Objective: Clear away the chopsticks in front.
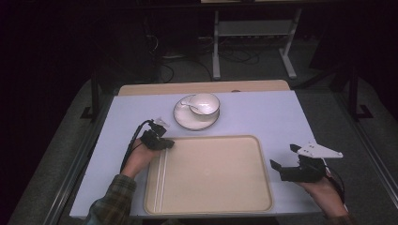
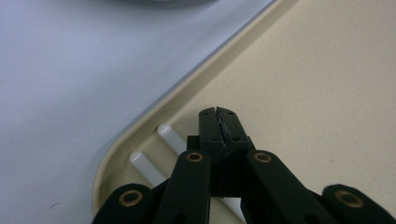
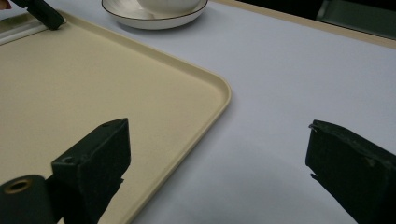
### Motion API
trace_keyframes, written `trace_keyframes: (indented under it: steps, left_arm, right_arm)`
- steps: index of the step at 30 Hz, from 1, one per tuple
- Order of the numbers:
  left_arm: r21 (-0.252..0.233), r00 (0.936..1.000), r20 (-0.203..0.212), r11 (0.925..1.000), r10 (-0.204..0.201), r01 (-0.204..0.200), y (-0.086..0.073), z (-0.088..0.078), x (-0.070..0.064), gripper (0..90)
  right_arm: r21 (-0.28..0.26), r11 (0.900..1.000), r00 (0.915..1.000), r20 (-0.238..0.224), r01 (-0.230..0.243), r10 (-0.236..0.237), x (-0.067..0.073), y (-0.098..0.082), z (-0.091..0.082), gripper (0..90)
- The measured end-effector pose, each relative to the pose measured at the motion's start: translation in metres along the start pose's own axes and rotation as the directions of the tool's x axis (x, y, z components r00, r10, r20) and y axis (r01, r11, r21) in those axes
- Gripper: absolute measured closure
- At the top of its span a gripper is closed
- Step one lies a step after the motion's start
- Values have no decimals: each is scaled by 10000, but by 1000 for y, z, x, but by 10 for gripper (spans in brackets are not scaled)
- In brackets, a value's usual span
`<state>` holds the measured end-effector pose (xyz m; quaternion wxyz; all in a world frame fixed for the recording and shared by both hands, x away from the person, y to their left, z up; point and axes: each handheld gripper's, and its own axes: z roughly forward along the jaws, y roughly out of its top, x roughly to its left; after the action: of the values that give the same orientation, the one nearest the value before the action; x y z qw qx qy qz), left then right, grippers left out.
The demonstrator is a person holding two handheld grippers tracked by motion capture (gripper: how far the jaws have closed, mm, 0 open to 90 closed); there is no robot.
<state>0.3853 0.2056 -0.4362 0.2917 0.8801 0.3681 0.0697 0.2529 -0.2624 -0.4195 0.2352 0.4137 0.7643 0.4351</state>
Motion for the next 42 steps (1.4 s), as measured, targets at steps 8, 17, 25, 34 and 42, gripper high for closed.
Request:
trace_keyframes:
  steps: [8, 17, 25, 34, 42]
  left_arm:
    - [-83, 9992, 370, 9999, 118, -115, -10, -7, -13, 898]
    - [124, 9968, 663, 9988, 457, -466, -30, -18, -35, 898]
    - [194, 9975, 628, 9992, 327, -340, -42, -27, -34, 898]
    - [400, 9982, 447, 9983, 406, -424, -42, -30, -31, 897]
    - [-107, 9991, 423, 9999, 102, -97, -40, -36, -29, 846]
  right_arm:
    - [-14, 10000, 10000, -6, 11, -11, 0, 0, 0, 63]
    - [18, 10000, 10000, 2, 41, -41, 1, 0, 0, 63]
    - [33, 10000, 10000, 10, 56, -56, 2, 0, 0, 63]
    - [43, 10000, 10000, 17, 50, -50, 1, 0, 1, 63]
    - [65, 10000, 10000, 9, 55, -55, 2, 0, 1, 63]
